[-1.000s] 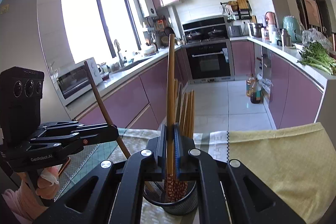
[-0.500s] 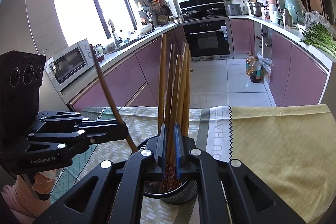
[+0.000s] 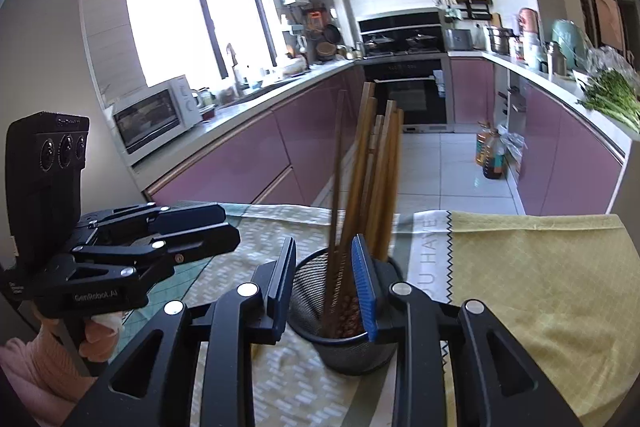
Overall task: Organize utensils
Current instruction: 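Lower the chopstick into the mesh cup and open the right gripper, then move the right gripper back to the last two chopsticks and close on one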
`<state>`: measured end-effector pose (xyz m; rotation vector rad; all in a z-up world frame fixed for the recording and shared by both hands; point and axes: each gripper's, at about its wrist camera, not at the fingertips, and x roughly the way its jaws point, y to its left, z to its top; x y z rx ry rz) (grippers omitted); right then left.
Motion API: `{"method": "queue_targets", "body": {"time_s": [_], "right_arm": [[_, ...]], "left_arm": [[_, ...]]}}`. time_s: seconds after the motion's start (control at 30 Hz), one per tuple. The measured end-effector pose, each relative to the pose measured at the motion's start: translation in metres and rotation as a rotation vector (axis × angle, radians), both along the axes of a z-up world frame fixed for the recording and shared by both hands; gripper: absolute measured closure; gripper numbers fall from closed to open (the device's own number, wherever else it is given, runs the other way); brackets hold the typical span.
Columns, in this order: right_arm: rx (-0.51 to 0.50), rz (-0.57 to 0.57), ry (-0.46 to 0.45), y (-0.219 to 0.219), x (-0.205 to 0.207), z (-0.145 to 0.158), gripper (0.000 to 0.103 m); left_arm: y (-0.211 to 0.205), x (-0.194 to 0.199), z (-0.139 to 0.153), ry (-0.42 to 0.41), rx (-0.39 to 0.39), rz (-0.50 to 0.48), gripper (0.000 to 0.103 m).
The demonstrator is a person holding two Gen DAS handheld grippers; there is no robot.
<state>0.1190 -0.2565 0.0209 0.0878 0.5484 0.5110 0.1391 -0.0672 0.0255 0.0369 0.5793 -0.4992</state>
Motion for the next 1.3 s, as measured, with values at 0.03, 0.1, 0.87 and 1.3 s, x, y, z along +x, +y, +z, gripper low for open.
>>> {"method": "queue_targets", "body": {"time_s": [0.03,0.1,0.87,1.3], "right_arm": [[-0.009,0.020,-0.004,0.004,-0.005,-0.001,0.069],[-0.031,0.058,-0.006,0.014,-0.015,-0.004,0.067],[-0.188,0.138,0.255,0.085,-0.035,-0.106,0.064],[-0.221,0.116,0.268,0.091,-0.030,-0.110,0.064]], "left_arm": [[0.006,-0.007,0.000,-0.015,-0.005,0.010,0.052],[0.018,-0.019,-0.002,-0.034,-0.009,0.036,0.047],[0.066,-0.071,-0.087,0.108,0.066,0.226,0.007],[0.071,-0.071,-0.096,0.148,0.048,0.220,0.008]]}}
